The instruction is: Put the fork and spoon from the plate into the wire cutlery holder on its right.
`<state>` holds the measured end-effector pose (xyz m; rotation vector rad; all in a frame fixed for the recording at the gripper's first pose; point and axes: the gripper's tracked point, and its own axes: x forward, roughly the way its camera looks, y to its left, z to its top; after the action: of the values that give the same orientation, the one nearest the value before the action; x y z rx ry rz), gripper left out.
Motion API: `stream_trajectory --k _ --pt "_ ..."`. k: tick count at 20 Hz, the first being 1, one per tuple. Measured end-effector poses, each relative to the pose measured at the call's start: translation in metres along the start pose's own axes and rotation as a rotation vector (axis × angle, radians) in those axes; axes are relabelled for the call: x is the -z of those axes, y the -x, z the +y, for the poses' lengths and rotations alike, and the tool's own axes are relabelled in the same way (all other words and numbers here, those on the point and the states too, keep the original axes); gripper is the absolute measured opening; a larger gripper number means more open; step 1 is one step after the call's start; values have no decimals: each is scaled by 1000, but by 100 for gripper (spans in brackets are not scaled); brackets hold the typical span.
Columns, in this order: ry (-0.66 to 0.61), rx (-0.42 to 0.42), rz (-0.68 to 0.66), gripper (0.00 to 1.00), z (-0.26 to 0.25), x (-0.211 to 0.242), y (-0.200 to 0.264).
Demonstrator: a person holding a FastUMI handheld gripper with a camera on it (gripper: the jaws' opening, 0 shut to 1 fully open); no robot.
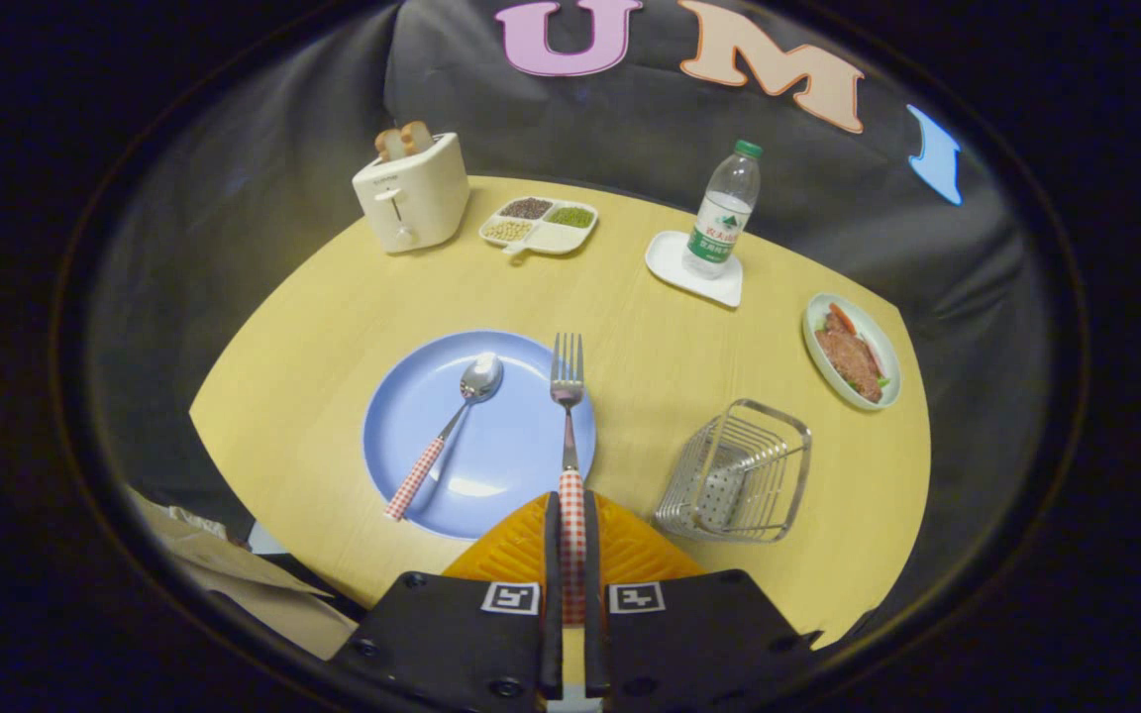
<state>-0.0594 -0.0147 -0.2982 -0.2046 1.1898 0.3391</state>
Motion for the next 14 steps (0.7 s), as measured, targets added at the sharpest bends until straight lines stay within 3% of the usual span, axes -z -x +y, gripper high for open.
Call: stream_trajectory --k 8,14 --pt "106 14 74 11 -72 -2 42" --pt "113 -12 199 11 -106 21 62"
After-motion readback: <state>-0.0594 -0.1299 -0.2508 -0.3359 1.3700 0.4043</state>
